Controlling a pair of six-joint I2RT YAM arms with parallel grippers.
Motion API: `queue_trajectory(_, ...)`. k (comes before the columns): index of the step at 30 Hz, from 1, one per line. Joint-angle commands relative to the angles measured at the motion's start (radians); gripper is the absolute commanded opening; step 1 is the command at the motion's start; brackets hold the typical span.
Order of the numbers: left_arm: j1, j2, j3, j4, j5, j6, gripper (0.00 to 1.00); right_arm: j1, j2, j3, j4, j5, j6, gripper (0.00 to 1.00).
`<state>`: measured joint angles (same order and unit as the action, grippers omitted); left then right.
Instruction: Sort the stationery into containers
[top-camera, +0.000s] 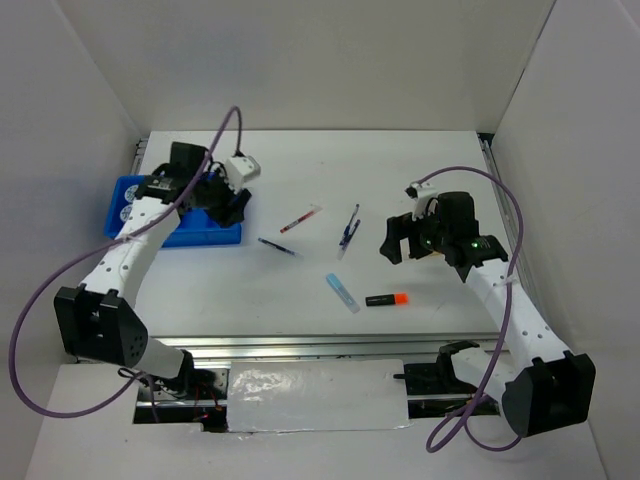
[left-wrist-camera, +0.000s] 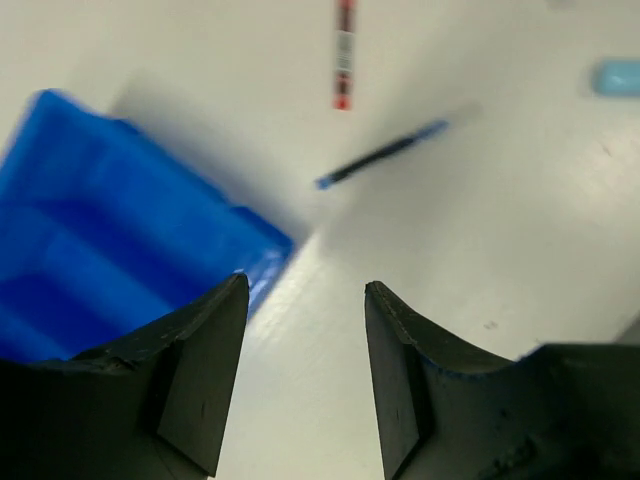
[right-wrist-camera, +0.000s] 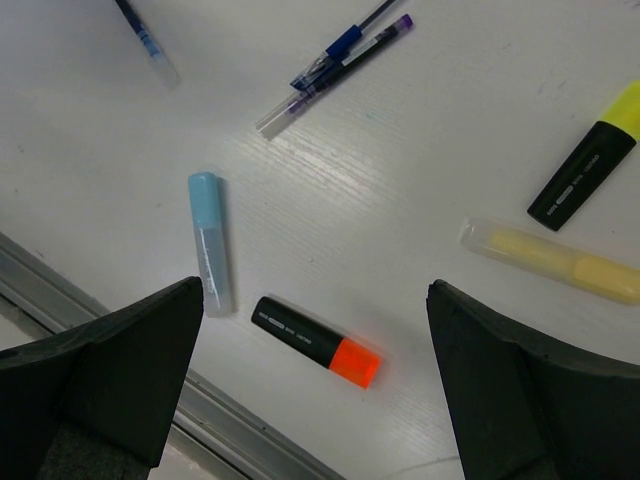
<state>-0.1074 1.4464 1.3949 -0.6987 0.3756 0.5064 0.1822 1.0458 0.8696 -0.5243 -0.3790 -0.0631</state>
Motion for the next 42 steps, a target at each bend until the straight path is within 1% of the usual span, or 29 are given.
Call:
queue_trajectory(1, -0.107, -0.007, -0.051, -0.015, 0.046, 0.072, 0.62, -0.007, -0.026, -0.017, -0.02, 0.034, -0.041, 0.98)
queue_trajectory(3, -0.147, -0.014, -0.094, -0.002, 0.058, 0.076, 0.62, -0.003, -0.024, -0.029, -0.037, 0.055, -0.085, 0.96)
queue_trajectory(4, -0.179, -0.014, -0.108, 0.011, 0.062, 0.058, 0.63, 0.002, -0.024, -0.034, -0.049, 0.069, -0.102, 0.96)
queue_trajectory(6, -0.202, -0.006, -0.134, 0.036, 0.062, 0.021, 0.65, 0.019, -0.018, -0.052, -0.062, 0.1, -0.142, 0.96)
queue_trajectory(8, -0.227, 0.011, -0.131, 0.079, 0.019, -0.087, 0.67, 0.034, -0.004, -0.053, -0.086, 0.13, -0.155, 0.95)
queue_trajectory(10, -0.226, 0.038, -0.117, 0.111, -0.017, -0.207, 0.66, 0.088, -0.003, -0.06, -0.085, 0.153, -0.158, 0.93)
queue_trajectory(11, -0.215, 0.037, -0.122, 0.123, -0.011, -0.235, 0.67, 0.117, -0.004, -0.064, -0.077, 0.166, -0.152, 0.93)
queue_trajectory(12, -0.177, 0.031, -0.128, 0.145, -0.007, -0.317, 0.69, 0.185, -0.001, -0.067, -0.056, 0.179, -0.152, 0.93)
queue_trajectory(14, -0.14, -0.004, -0.157, 0.206, 0.028, -0.38, 0.69, 0.259, 0.031, -0.072, -0.04, 0.213, -0.141, 0.93)
queue_trajectory(15, -0.1, -0.02, -0.166, 0.224, 0.028, -0.449, 0.7, 0.317, 0.051, -0.067, -0.031, 0.218, -0.135, 0.93)
queue_trajectory(17, -0.06, -0.061, -0.191, 0.271, 0.028, -0.497, 0.69, 0.362, 0.127, -0.043, -0.026, 0.21, -0.118, 0.92)
queue_trajectory(18, -0.026, -0.076, -0.207, 0.28, 0.025, -0.564, 0.7, 0.4, 0.181, -0.023, -0.017, 0.206, -0.107, 0.92)
queue_trajectory(20, 0.017, -0.122, -0.223, 0.301, -0.003, -0.615, 0.69, 0.436, 0.229, -0.003, -0.006, 0.206, -0.087, 0.9)
queue_trajectory(22, 0.038, -0.162, -0.244, 0.309, -0.007, -0.635, 0.69, 0.483, 0.31, 0.031, 0.0, 0.222, -0.07, 0.89)
queue_trajectory(24, 0.058, -0.182, -0.257, 0.308, -0.044, -0.654, 0.69, 0.51, 0.377, 0.063, 0.003, 0.229, -0.063, 0.88)
queue_trajectory(29, 0.1, -0.234, -0.275, 0.288, -0.057, -0.664, 0.69, 0.551, 0.451, 0.091, 0.033, 0.233, -0.044, 0.87)
queue_trajectory(32, 0.104, -0.247, -0.295, 0.286, -0.046, -0.674, 0.7, 0.579, 0.517, 0.1, 0.041, 0.25, -0.03, 0.84)
queue_trajectory(33, 0.13, -0.248, -0.297, 0.283, -0.041, -0.675, 0.7, 0.585, 0.531, 0.1, 0.043, 0.258, -0.027, 0.83)
queue_trajectory(35, 0.14, -0.247, -0.301, 0.283, -0.032, -0.683, 0.69, 0.599, 0.568, 0.112, 0.043, 0.276, -0.027, 0.81)
queue_trajectory(36, 0.143, -0.244, -0.303, 0.283, -0.03, -0.684, 0.69, 0.602, 0.58, 0.115, 0.044, 0.281, -0.026, 0.77)
queue_trajectory(39, 0.146, -0.245, -0.31, 0.286, -0.033, -0.689, 0.69, 0.608, 0.623, 0.131, 0.041, 0.295, -0.021, 0.69)
queue_trajectory(42, 0.156, -0.257, -0.332, 0.315, -0.044, -0.689, 0.69, 0.608, 0.655, 0.138, 0.038, 0.298, -0.018, 0.64)
